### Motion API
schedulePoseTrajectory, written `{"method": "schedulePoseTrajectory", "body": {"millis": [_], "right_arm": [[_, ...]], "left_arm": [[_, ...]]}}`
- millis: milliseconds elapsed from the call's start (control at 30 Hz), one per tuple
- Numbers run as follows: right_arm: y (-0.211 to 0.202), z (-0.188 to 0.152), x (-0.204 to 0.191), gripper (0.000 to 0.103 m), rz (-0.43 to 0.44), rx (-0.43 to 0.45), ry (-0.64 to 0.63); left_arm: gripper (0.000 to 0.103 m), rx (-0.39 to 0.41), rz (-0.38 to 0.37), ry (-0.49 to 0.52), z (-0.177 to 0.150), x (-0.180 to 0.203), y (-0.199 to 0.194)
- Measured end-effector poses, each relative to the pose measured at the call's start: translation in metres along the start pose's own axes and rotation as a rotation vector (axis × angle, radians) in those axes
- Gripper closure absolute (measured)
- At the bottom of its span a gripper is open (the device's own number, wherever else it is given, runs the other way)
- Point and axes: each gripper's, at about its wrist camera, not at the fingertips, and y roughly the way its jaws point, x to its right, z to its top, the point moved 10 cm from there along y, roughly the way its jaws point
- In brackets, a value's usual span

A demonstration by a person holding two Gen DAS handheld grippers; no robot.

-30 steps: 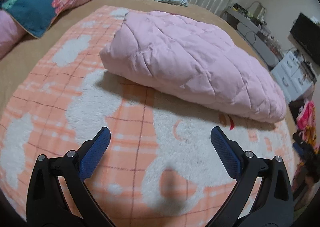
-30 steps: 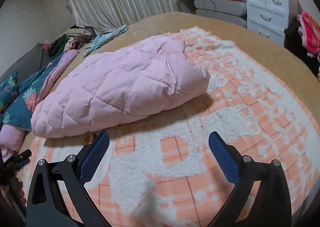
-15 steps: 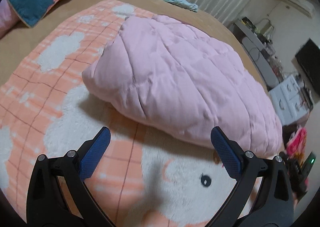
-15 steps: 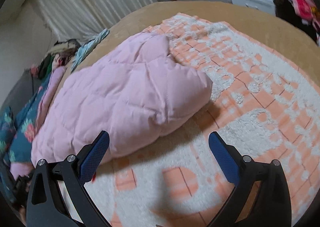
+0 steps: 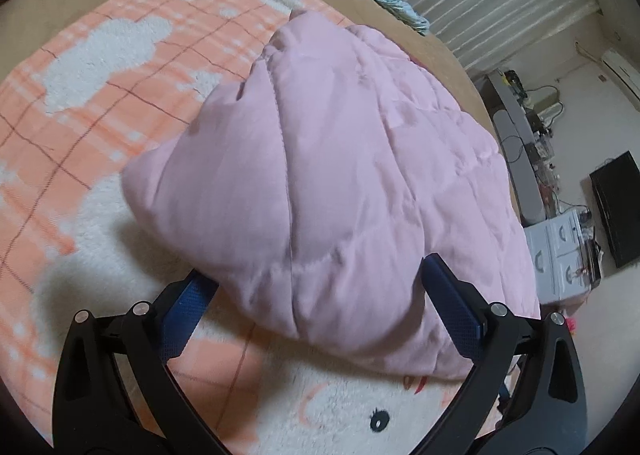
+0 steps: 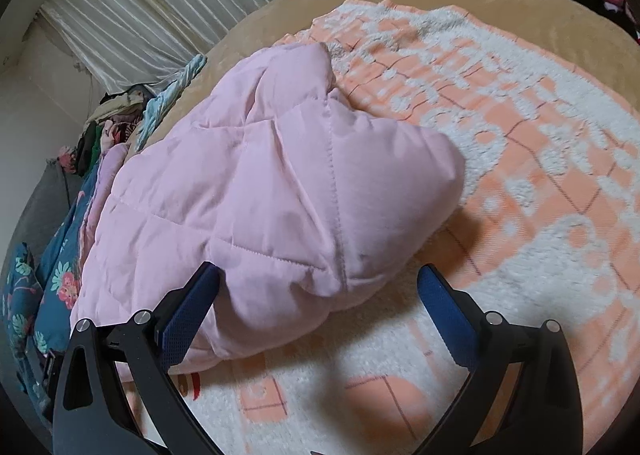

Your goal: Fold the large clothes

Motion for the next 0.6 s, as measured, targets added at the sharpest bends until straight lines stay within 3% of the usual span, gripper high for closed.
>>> {"method": "schedulePoseTrajectory", "body": {"millis": [333,600], "right_arm": [[0.026,0.013,-0.003,0.004,0.039,0.007,0.024],[0.049,0.022,-0.006,0.004,0.076,0.019,0.027]], "left_arm": [[0.008,-0.02,-0.05,-0.056,0.008,-0.004,0.025],[0.008,0.018,-0.093,-0.087,0.018,-0.003,0.041]]}}
